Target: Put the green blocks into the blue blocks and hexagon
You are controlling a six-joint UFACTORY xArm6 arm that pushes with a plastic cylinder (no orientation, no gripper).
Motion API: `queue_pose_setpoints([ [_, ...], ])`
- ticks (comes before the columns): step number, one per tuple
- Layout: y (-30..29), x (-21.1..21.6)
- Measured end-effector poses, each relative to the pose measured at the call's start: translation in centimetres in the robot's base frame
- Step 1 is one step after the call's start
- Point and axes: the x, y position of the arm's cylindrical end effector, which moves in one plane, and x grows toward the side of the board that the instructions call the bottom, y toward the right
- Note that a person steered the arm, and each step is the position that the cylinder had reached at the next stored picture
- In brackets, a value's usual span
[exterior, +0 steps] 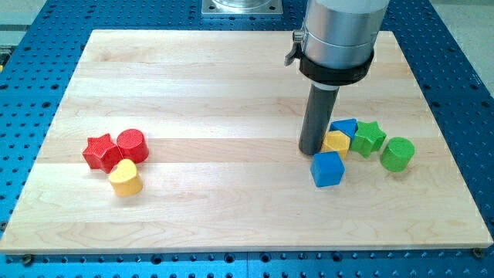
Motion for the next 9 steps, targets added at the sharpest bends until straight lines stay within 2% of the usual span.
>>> queue_pose_setpoints([
  [2, -3.4, 0.4],
  [3, -3.5, -3.7],
  [4, 4.4, -5.5],
  [5, 13.6, -5.3],
  [6, 15.1, -1.5],
  [9, 10.9, -0.1],
])
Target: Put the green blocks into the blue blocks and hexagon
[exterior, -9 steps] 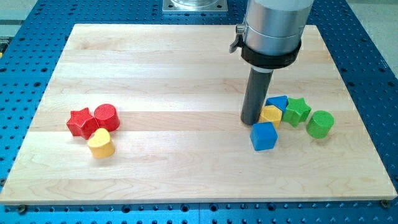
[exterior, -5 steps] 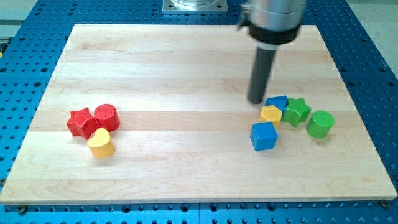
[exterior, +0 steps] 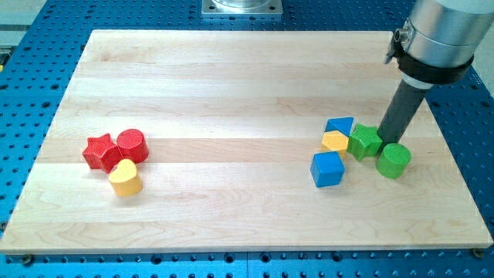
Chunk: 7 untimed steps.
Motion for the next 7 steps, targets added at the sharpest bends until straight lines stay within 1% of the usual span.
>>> queue_pose_setpoints([
  [1, 2.0, -0.7],
  [2, -1.4, -0.4],
  [3, -1.4, -0.2],
  [4, 5.7, 1.4],
  [5, 6.9, 4.2],
  [7, -2.4, 4.9],
])
